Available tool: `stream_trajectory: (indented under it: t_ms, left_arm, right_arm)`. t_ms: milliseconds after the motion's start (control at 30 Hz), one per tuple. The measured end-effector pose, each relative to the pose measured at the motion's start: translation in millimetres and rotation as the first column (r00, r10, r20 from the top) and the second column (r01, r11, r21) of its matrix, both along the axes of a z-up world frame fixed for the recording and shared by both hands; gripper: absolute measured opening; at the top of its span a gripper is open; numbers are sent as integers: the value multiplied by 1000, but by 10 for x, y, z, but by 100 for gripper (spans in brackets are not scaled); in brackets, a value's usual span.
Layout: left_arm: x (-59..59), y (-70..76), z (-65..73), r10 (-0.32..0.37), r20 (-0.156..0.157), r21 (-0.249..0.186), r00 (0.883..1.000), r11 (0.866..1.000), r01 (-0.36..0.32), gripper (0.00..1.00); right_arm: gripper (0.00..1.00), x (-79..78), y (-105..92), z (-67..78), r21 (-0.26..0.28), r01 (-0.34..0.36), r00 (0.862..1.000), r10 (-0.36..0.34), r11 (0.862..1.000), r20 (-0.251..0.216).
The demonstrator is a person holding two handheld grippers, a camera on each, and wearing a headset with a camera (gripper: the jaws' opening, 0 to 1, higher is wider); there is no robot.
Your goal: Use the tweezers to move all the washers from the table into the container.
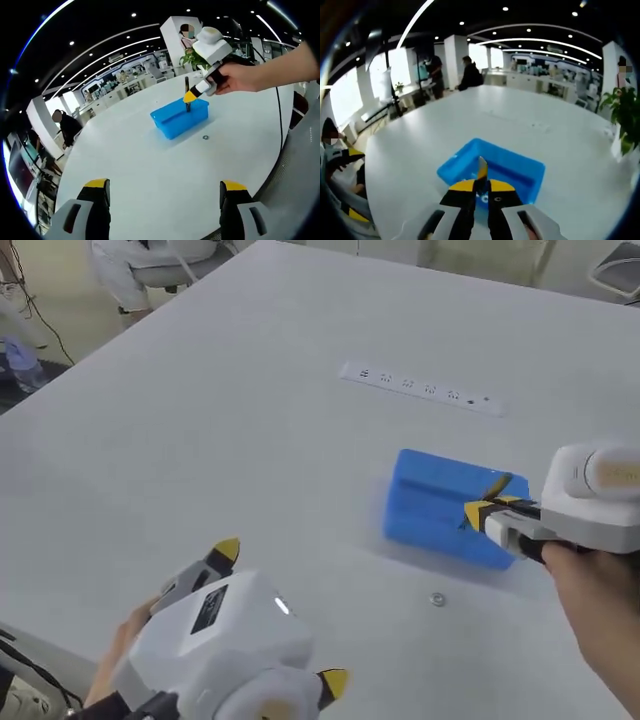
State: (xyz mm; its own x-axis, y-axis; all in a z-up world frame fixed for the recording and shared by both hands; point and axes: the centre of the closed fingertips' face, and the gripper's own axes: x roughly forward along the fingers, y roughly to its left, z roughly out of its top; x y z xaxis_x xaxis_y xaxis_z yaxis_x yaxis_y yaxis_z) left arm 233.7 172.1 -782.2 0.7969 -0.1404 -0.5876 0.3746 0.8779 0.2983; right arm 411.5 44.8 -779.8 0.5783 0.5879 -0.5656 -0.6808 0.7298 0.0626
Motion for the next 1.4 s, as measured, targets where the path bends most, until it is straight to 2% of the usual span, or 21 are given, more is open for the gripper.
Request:
stream_trajectory:
  t_ms: [233, 367, 433, 600, 967, 1133, 1400]
  left_arm:
    - [4, 4, 11, 1, 5, -3, 1000, 1000, -1, 93]
    - [4, 3, 15, 1, 6, -2, 1000, 1000, -1, 93]
    - [4, 0, 17, 0, 6, -2, 1000, 1000, 0, 93]
    - [0, -10, 17, -4, 6, -2, 1000, 1000, 4, 93]
    - [-7, -22, 12, -7, 3, -1, 1000, 1000, 7, 93]
    - [-8, -19, 10, -7, 2, 2, 1000, 1000, 7, 93]
    - [-6, -6, 5, -3, 1, 6, 1000, 1000, 3, 93]
  right_arm:
    - [5, -76, -21, 224, 66, 4, 1000, -5, 998, 19]
    - [5, -214, -13, 326, 106, 5, 1000, -6, 994, 8]
    - [5, -277, -10, 330, 99, -3, 1000, 2, 995, 10]
    - [5, -400, -15, 232, 79, -20, 1000, 21, 997, -11]
    - [5, -647, -27, -125, 37, -48, 994, 51, 998, -98]
    - [5, -736, 9, -213, 33, -60, 990, 63, 998, -125]
    - [5, -822, 44, -287, 13, -71, 987, 72, 997, -144]
